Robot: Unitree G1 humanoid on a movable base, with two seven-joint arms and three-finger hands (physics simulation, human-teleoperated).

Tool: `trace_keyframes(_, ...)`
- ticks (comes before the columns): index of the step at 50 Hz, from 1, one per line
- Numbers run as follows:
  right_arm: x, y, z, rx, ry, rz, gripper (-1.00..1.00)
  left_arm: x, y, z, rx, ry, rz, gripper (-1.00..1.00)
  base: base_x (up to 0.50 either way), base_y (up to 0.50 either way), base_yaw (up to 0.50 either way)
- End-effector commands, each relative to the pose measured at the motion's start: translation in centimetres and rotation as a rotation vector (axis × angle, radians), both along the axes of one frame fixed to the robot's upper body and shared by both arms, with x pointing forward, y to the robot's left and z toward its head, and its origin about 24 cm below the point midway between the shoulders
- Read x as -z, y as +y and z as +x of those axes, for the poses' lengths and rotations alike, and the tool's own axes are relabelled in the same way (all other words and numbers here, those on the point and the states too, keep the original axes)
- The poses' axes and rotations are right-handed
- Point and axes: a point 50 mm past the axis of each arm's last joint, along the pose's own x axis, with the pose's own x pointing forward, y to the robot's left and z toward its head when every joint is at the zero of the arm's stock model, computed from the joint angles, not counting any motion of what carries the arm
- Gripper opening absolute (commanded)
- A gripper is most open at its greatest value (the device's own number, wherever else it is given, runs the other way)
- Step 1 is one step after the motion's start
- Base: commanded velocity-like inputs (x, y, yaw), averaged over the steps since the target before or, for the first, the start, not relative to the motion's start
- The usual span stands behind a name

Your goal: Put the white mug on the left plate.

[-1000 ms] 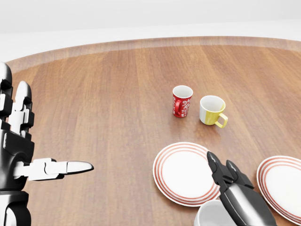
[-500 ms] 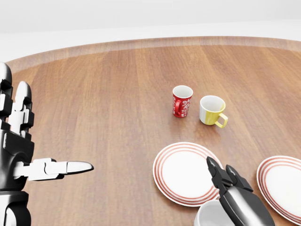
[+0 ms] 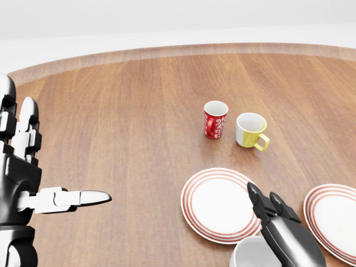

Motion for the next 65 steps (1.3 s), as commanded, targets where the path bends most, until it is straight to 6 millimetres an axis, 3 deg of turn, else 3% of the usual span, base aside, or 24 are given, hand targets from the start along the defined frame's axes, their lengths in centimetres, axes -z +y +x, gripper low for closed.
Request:
trace_keyframes(1, 0.4, -0.1, 0.4, 0.008, -0.001, -0.004, 1.00, -0.1, 0.0, 0.0, 0.000, -0.004, 0.000, 1.00, 0.00, 0.00, 0.00)
trace_keyframes(65, 3.3, 0.6, 0.3, -0.093, 0.132, -0.007, 1.00, -0.1, -0.1, 0.0, 0.006, -0.003, 0.001, 1.00, 0.00, 0.00, 0.00)
